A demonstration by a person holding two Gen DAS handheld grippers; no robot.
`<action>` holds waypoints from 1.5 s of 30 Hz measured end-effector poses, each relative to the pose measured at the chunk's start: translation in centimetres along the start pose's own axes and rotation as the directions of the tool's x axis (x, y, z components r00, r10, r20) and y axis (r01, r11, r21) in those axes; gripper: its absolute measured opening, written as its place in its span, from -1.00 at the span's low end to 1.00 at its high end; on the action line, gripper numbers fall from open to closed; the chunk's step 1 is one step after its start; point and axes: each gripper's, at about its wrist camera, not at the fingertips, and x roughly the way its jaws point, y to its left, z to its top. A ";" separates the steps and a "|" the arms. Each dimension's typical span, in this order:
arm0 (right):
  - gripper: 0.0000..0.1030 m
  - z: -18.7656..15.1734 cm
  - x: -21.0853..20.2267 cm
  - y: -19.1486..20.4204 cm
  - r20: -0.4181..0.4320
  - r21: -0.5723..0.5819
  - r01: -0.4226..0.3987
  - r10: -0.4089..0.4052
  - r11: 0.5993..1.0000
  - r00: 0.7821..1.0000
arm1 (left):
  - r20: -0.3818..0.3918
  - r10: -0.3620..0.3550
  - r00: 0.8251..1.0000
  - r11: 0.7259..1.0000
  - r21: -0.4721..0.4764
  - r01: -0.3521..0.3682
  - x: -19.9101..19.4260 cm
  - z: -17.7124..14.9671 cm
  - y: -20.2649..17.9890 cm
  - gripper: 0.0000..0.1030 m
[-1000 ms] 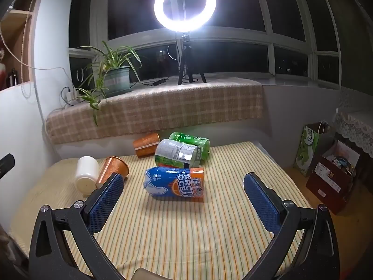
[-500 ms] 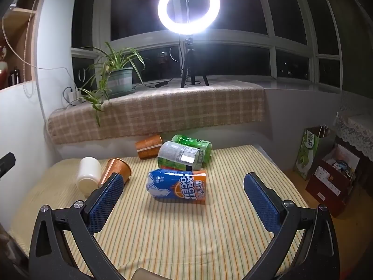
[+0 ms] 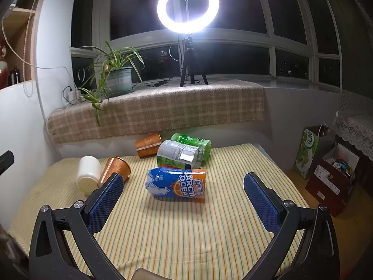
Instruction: Flip cup upright
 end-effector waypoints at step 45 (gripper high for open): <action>0.99 -0.4 0.0 0.4 -0.019 -0.011 0.005 -0.006 1.000 1.000 | -0.005 -0.006 1.000 1.000 0.009 0.006 0.1 -0.9 -0.7 1.00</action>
